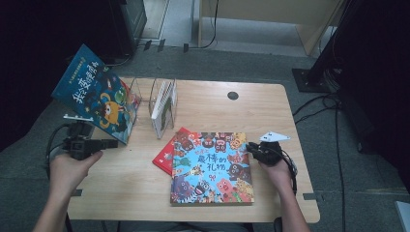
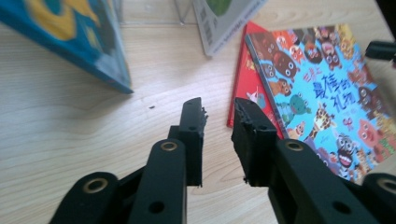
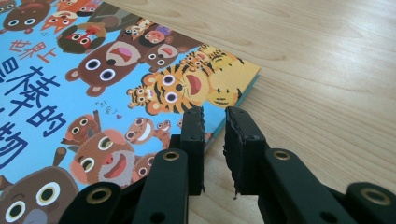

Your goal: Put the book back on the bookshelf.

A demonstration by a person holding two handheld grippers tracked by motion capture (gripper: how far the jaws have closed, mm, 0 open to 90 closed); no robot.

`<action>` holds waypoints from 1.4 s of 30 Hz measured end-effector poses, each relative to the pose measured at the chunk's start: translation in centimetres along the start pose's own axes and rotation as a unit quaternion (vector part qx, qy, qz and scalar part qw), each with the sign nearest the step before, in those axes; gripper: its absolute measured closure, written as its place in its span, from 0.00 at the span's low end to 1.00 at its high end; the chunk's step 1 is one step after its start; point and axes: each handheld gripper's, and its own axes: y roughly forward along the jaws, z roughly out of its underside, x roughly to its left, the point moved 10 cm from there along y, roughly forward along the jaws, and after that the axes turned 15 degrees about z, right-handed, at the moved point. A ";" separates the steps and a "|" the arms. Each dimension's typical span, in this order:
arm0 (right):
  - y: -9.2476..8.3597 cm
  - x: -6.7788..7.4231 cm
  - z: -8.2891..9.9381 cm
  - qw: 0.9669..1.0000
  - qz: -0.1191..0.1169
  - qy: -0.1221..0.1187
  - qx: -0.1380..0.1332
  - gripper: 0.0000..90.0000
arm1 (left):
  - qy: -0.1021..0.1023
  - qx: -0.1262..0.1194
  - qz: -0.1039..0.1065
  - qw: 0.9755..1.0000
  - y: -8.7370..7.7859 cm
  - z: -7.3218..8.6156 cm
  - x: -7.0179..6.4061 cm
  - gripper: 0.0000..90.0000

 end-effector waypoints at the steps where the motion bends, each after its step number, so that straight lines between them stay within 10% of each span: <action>1: 0.0 0.0 0.1 1.000 0.001 0.002 0.003 0.87 | 0.002 0.004 0.004 1.000 0.5 0.2 -0.2 0.84; 29: 1.0 0.6 0.4 1.000 0.002 0.013 0.014 1.00 | 0.041 0.067 0.068 0.995 11.9 5.7 -3.9 0.98; 42: 2.3 2.4 -0.8 1.000 -0.009 -0.001 0.011 1.00 | 0.042 0.088 0.070 0.993 14.2 8.8 -5.0 0.97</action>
